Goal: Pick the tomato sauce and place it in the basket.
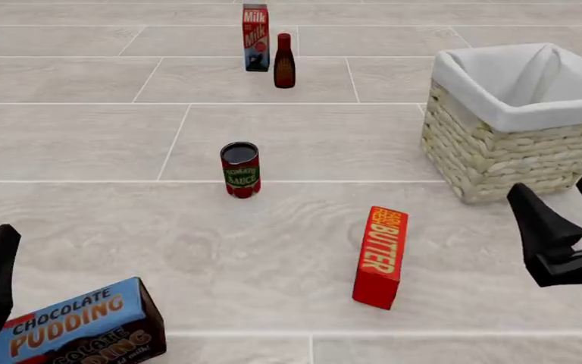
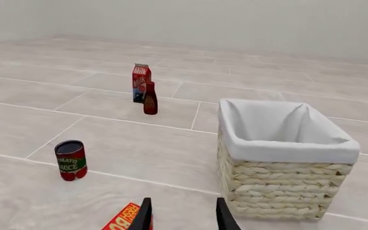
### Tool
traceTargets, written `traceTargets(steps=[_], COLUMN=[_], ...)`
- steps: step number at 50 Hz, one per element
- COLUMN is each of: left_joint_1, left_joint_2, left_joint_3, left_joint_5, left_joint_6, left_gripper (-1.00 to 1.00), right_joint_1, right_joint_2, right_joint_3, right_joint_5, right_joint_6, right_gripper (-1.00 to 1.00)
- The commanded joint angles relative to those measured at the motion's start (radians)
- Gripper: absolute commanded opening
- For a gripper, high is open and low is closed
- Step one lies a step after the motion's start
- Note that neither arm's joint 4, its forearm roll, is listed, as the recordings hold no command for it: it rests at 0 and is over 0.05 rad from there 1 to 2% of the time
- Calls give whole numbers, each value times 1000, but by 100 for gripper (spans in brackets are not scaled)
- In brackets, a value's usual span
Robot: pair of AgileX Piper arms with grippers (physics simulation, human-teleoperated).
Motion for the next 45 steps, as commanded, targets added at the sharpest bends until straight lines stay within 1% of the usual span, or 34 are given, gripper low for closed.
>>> traceTargets(steps=[1, 4, 13, 16, 18, 21, 23, 29, 31, 36, 39, 45], left_joint_1=[0, 0, 0, 0, 0, 0, 0, 0, 0, 0, 0, 0], left_joint_2=[0, 0, 0, 0, 0, 0, 0, 0, 0, 0, 0, 0], left_joint_3=[0, 0, 0, 0, 0, 0, 0, 0, 0, 0, 0, 0], left_joint_5=[0, 0, 0, 0, 0, 0, 0, 0, 0, 0, 0, 0], left_joint_6=[0, 0, 0, 0, 0, 0, 0, 0, 0, 0, 0, 0], left_gripper=[100, 100, 100, 100, 100, 100, 100, 100, 100, 100, 100, 100], right_joint_1=[54, 60, 86, 95, 103, 109, 117, 130, 138, 143, 140, 142], right_joint_2=[59, 79, 113, 148, 168, 178, 191, 237, 266, 323, 339, 351], right_joint_3=[-30, -30, -49, -52, -50, -57, -61, -64, -67, -63, -71, -80], right_joint_5=[-22, -41, -58, -83, -101, -102, -104, -136, -156, -209, -210, -214], right_joint_6=[-21, -25, -40, -31, -36, -34, -22, -23, -15, -21, -7, -1], right_gripper=[100, 100, 100, 100, 100, 100, 100, 100, 100, 100, 100, 100])
